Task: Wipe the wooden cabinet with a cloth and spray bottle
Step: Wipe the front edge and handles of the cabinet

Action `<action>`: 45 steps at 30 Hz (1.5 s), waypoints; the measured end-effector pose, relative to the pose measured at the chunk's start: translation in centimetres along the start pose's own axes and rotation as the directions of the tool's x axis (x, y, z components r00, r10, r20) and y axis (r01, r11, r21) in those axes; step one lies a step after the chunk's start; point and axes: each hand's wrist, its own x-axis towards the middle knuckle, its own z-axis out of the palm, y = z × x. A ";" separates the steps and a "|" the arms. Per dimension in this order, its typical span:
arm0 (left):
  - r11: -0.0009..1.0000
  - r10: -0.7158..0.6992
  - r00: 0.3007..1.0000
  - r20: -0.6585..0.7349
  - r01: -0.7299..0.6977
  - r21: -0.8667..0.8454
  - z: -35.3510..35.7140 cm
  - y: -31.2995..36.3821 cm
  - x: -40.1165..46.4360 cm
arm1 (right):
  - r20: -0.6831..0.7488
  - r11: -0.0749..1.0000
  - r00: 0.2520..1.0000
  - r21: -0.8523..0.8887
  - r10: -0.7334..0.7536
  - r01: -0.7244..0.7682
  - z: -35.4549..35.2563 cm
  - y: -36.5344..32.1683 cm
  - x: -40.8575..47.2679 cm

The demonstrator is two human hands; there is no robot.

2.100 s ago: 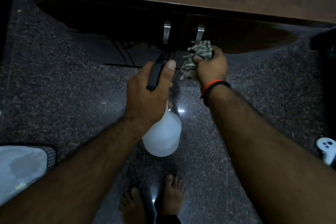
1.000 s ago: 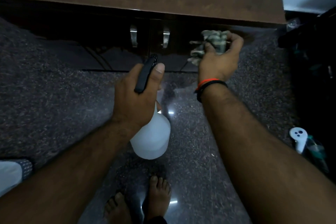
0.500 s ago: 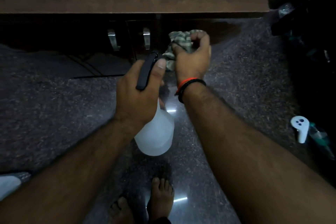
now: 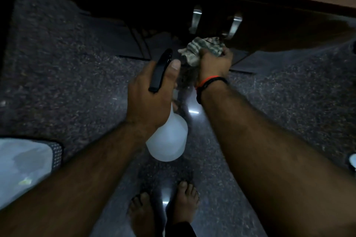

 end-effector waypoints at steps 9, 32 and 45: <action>1.000 0.010 0.994 -0.110 -0.013 -0.020 -4.9 -0.5 0.8 | 0.151 0.994 0.984 0.031 0.097 -0.103 7.6 1.6 -4.6; 0.999 -0.036 0.947 -0.319 0.021 -0.050 -15.9 -4.1 1.3 | 0.458 0.959 0.867 0.094 0.196 -0.266 19.2 3.6 -14.3; 0.997 -0.004 0.940 -0.342 -0.023 -0.075 -17.1 -1.3 1.4 | 0.484 0.931 0.855 0.192 0.185 -0.310 17.4 -4.2 -19.3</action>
